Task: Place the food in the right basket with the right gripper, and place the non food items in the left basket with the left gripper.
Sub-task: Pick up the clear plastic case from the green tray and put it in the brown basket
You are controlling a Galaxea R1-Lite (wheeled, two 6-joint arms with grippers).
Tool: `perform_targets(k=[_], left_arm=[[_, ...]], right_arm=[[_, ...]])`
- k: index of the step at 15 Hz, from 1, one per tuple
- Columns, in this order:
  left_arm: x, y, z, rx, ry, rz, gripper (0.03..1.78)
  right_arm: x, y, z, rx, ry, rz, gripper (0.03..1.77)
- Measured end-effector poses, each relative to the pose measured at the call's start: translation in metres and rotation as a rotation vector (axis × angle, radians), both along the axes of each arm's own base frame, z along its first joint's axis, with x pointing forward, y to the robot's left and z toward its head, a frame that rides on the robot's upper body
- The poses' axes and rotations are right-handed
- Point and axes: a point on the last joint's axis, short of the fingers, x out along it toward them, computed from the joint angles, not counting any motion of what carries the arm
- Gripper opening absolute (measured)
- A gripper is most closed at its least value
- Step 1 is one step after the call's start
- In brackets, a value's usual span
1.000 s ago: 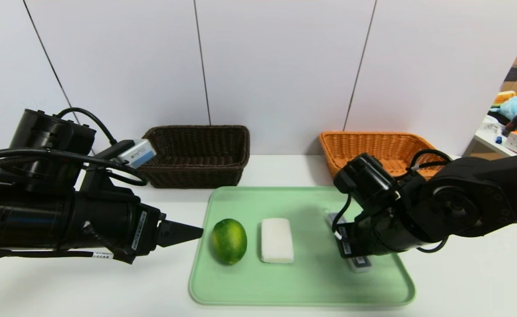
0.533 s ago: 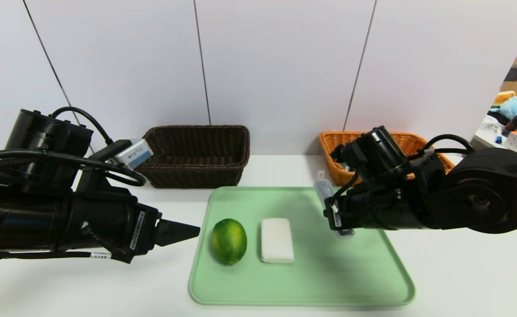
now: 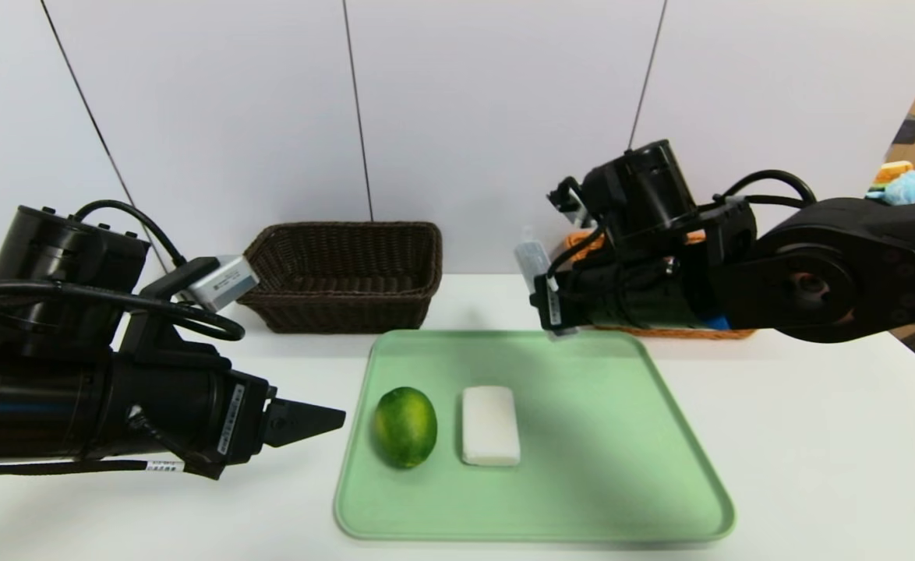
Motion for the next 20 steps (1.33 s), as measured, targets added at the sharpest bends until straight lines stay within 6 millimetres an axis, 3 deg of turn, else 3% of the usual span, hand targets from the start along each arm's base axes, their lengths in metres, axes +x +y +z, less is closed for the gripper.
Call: perform_targets(k=[3, 7, 20], left_arm=[[-0.001, 0.002, -0.001, 0.001, 0.002, 0.007, 1.69], [-0.003, 0.004, -0.001, 0.000, -0.001, 0.010, 1.69], [-0.006, 0.005, -0.007, 0.004, 0.009, 0.014, 1.69]], right_arm=[[0.012, 0.024, 0.009, 0.046, -0.129, 0.062, 0.55], [0.010, 0.053, 0.012, 0.112, -0.227, 0.141, 0.55], [0.061, 0.127, -0.020, 0.199, -0.631, 0.220, 0.55]])
